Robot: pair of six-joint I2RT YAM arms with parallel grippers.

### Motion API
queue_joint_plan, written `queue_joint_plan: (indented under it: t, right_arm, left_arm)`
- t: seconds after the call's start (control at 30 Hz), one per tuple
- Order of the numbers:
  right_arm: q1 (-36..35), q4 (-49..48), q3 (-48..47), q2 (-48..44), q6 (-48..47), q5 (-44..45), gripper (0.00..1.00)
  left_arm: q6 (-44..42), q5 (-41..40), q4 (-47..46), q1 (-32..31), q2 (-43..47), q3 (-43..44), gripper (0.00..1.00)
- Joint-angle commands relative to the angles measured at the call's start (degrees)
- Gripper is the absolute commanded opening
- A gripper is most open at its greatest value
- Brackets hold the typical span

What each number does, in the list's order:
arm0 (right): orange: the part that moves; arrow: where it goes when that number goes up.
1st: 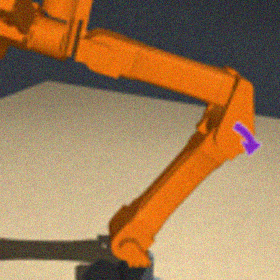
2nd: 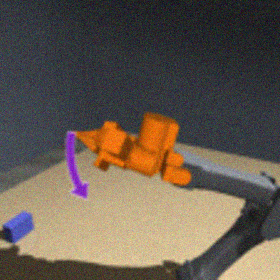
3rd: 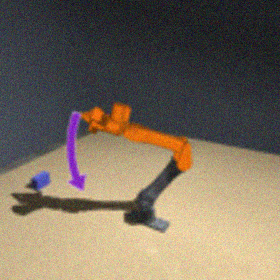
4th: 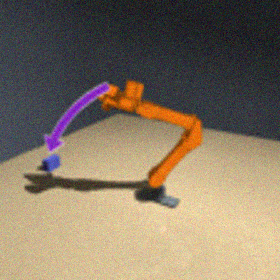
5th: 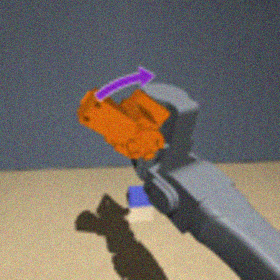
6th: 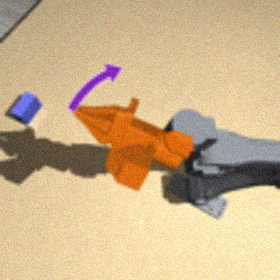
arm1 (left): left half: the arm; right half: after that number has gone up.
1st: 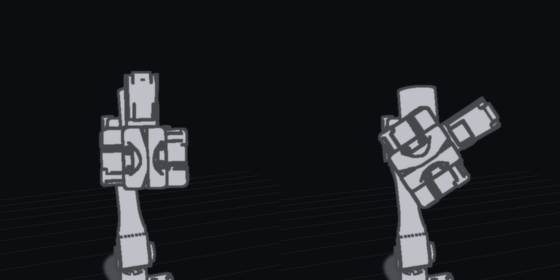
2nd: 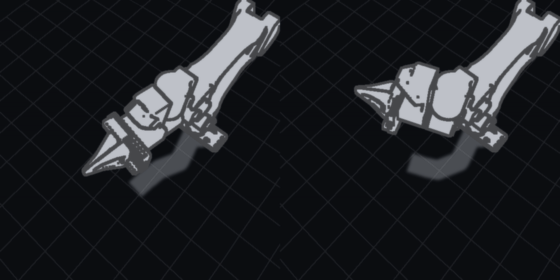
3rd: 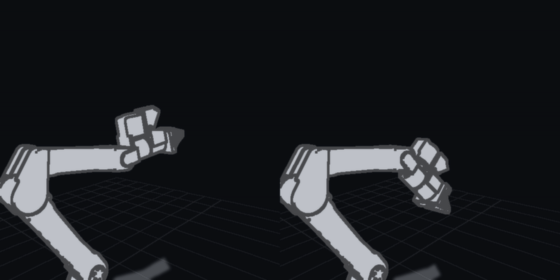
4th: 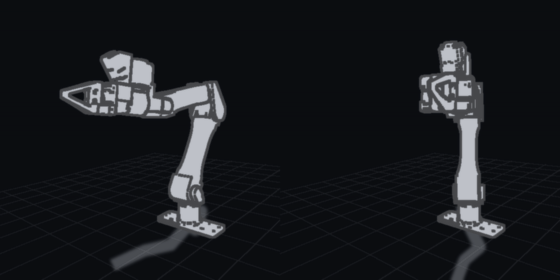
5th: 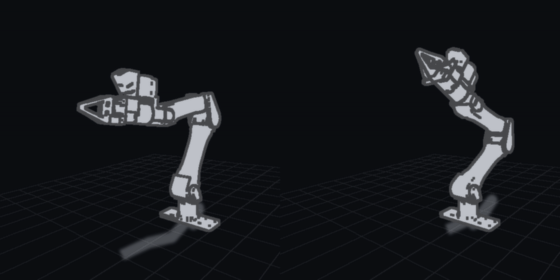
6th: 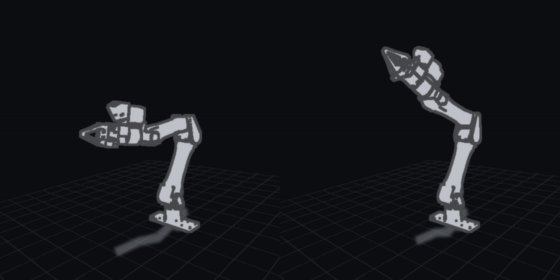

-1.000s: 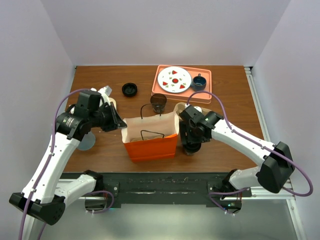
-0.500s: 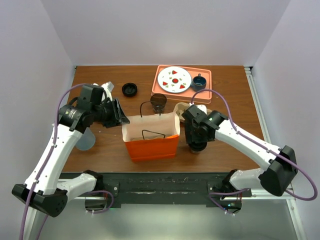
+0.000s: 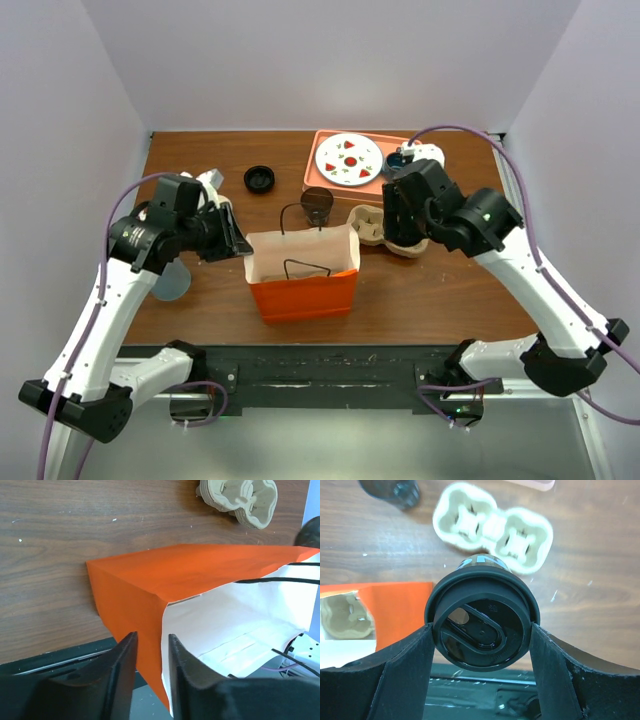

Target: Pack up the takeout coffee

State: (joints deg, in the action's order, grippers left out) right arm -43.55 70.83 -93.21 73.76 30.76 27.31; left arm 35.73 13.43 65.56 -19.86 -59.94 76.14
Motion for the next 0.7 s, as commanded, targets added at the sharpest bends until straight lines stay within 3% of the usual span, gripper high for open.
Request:
queue_joint_plan:
  t: [0.0, 0.17, 0.33, 0.53, 0.67]
  right_arm:
    - [0.13, 1.34, -7.5, 0.25, -10.01, 1.08, 0.54]
    - [0.04, -0.69, -18.75, 1.39, -18.44, -7.85, 0.53]
    - [-0.04, -3.32, -23.95, 1.57, -22.76, -19.38, 0.52]
    - [-1.36, -8.69, -20.45, -1.42, -25.58, -33.79, 0.5]
    - [-4.25, -8.6, -17.45, -2.04, -25.84, -35.22, 0.49]
  left_arm:
    - [-1.62, 3.27, -2.89, 0.26, -0.35, -0.38, 0.24]
    - [-2.24, 4.58, -4.21, 0.26, -1.32, 0.24, 0.01]
    - [-2.41, 6.34, -6.06, 0.26, -2.37, 0.15, 0.0]
    - [-2.15, 8.45, -8.43, 0.26, -3.51, 0.85, 0.0]
    - [-1.54, 11.09, -11.15, 0.26, -3.87, 0.06, 0.0]
